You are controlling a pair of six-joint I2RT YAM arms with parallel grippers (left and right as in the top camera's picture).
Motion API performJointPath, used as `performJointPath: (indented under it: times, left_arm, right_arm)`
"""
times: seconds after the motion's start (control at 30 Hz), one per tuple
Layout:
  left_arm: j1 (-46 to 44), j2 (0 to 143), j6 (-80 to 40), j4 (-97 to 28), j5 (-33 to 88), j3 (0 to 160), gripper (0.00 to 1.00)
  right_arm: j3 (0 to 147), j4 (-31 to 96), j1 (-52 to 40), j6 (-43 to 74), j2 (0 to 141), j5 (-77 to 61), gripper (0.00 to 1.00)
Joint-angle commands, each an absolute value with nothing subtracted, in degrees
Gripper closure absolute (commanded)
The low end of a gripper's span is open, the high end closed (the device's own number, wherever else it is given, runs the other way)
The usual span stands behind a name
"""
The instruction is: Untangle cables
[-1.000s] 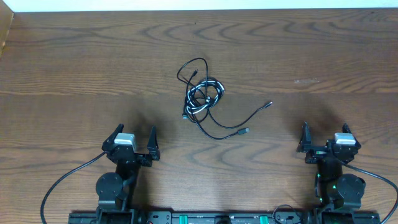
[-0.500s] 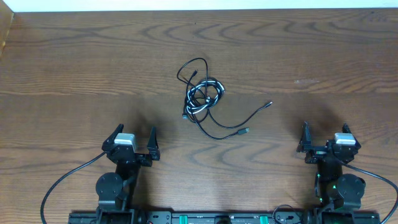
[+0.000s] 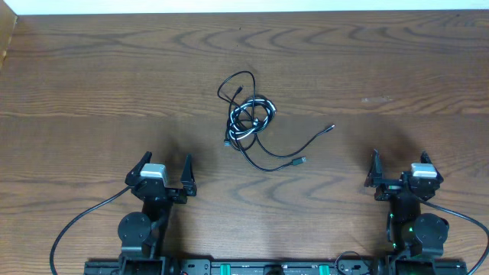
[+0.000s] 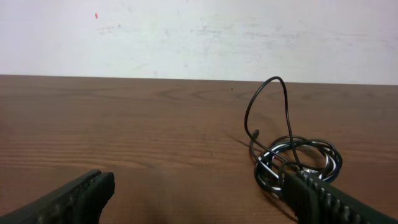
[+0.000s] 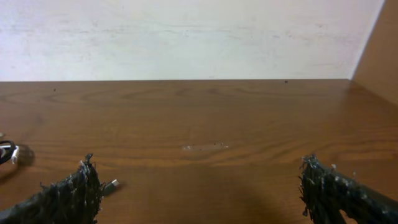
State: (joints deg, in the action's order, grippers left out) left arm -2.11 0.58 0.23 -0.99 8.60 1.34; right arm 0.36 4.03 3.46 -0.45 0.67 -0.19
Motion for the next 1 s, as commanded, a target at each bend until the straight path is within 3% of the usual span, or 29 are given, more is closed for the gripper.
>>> performJointPath:
  times: [0.0, 0.3, 0.57, 0.97]
  left_arm:
    - [-2.28, 0.23, 0.4, -0.71, 7.94, 0.23, 0.06]
    - [-2.28, 0.23, 0.36, 11.29, 16.01, 0.23, 0.06]
    - [-2.28, 0.23, 0.36, 18.44, 16.08, 0.23, 0.06]
    - [-2.28, 0.23, 0.38, 18.15, 16.03, 0.23, 0.06]
  right_arm:
    - [0.3, 4.32, 3.01, 0.16, 0.38, -0.14, 0.01]
    - [0.3, 4.29, 3.01, 0.16, 0.38, -0.14, 0.01]
    - [0.3, 4.29, 3.01, 0.16, 0.38, -0.14, 0.01]
    - [0.3, 4.29, 3.01, 0.16, 0.38, -0.14, 0.01]
